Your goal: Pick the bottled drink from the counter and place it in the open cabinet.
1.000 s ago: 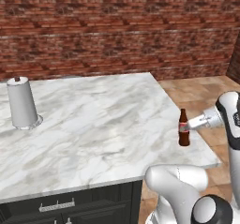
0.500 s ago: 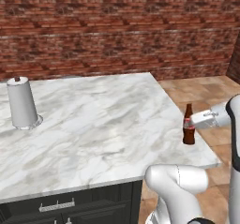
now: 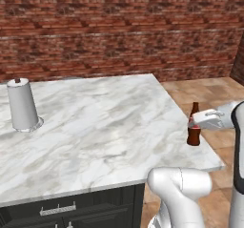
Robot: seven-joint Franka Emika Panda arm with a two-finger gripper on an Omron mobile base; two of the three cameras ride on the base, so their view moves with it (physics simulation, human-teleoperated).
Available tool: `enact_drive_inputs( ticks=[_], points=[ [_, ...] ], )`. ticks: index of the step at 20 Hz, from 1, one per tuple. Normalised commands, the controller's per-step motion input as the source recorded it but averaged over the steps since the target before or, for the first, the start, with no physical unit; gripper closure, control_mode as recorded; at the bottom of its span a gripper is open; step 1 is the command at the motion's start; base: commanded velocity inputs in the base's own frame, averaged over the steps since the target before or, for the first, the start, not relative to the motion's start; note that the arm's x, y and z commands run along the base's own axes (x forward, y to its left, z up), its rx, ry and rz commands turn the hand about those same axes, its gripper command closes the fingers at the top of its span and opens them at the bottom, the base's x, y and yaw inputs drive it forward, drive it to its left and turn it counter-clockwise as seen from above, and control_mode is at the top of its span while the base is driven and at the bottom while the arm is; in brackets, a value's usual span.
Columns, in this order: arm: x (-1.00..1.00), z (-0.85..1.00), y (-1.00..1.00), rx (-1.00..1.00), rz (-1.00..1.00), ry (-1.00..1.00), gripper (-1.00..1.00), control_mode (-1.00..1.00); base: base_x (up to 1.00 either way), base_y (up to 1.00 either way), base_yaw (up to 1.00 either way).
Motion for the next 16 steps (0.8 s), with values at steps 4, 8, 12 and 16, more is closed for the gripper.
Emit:
enact_drive_inputs(
  ticks=[4,8,12,16],
  points=[
    [-0.02,0.02,0.06,-0.16,-0.13,0.00,1.00,-1.00,0.00,0.00,0.00],
    [0.00,0.00,0.00,-0.27,-0.18,0.00,1.00,-1.00,0.00,0.00,0.00],
    [0.05,-0.04,0.00,-0.30,-0.20,0.02,1.00,-1.00,0.00,0.00,0.00],
    [0.03,0.00,0.03,-0.24,-0.20,0.03,1.00,-1.00,0.00,0.00,0.00]
  ],
)
